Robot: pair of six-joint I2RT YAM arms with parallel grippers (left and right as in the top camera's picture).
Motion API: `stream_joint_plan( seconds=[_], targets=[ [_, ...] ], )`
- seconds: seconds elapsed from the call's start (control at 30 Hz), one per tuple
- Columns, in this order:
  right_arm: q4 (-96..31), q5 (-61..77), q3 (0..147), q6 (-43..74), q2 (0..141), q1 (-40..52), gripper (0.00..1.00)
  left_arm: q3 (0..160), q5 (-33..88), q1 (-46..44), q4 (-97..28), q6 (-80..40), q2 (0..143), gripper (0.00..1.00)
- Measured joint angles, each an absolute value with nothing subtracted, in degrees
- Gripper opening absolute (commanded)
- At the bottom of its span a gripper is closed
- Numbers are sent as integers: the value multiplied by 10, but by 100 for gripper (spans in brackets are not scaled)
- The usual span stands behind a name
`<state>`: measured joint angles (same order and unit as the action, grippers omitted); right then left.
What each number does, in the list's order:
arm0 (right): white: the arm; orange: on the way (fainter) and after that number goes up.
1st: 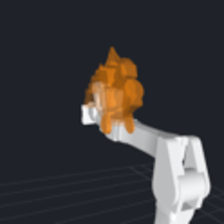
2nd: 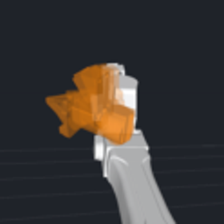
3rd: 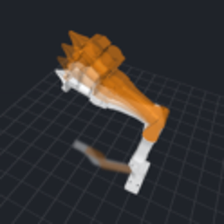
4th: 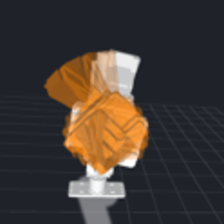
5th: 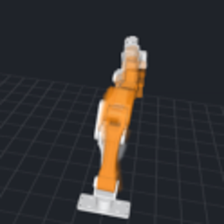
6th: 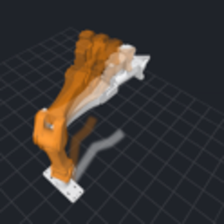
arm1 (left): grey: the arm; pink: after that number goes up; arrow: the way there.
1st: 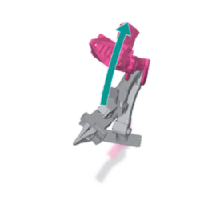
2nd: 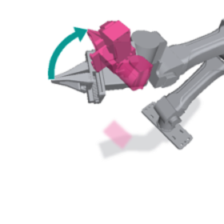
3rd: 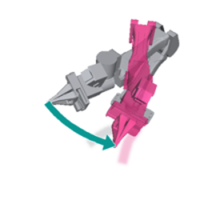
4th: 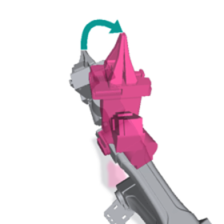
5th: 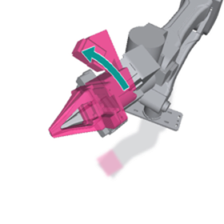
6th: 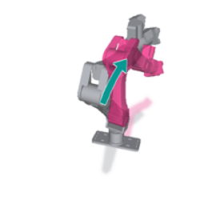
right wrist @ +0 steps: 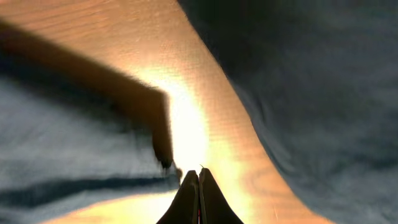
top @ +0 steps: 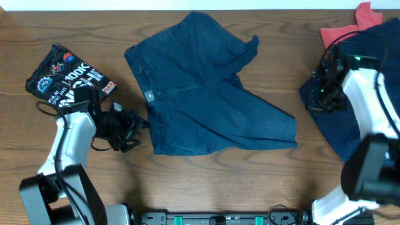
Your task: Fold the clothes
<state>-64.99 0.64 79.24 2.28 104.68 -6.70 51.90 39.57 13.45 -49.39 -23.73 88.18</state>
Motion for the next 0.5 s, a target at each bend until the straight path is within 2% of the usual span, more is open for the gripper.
stream_joint_plan(
  seconds=[0.23, 0.33, 0.43, 0.5],
  targets=[
    [-547, -10, 792, 23, 1171, -83, 1, 519, 400, 46, -508, -218, 871, 67],
    [-525, -21, 800, 29, 1183, -103, 1, 518, 384, 2, -508, -220, 871, 70],
    [-493, -57, 801, 42, 1185, -137, 4, 512, 369, -34, -508, -234, 871, 82],
    [-481, -89, 805, 56, 1187, -172, 6, 504, 358, -55, -509, -255, 871, 85]
  ],
)
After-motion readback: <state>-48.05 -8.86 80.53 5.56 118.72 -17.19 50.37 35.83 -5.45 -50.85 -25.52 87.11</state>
